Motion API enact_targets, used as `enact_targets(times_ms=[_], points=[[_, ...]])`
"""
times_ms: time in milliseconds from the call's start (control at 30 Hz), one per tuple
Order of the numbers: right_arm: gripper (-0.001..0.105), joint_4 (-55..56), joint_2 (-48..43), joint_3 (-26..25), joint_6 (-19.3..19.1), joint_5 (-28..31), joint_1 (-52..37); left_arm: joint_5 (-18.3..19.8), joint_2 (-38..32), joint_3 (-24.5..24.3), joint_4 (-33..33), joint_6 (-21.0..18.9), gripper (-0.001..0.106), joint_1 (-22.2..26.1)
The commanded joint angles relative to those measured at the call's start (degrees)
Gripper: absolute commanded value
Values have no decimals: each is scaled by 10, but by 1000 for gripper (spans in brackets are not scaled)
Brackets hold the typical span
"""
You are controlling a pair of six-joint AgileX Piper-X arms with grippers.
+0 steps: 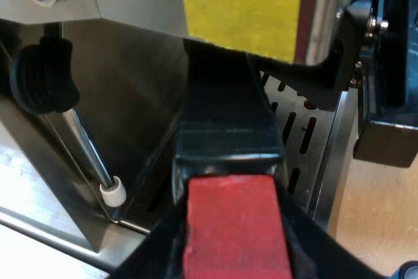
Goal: Put the handle in the coffee machine
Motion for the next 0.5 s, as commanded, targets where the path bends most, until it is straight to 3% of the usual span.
enact_targets(times_ms=[33, 100, 167, 500], points=[[40, -54, -18, -11, -7, -2, -6, 163, -20, -17, -28, -3, 45, -4], [40, -54, -18, -11, -7, -2, -6, 163, -20, -17, -28, -3, 59, -4], [40, -54, -18, -11, -7, -2, -6, 157, -20, -17, -28, -7, 65, -4], [40, -54, -18, -11, -7, -2, -6, 129, -20, -17, -28, -7, 66, -4]])
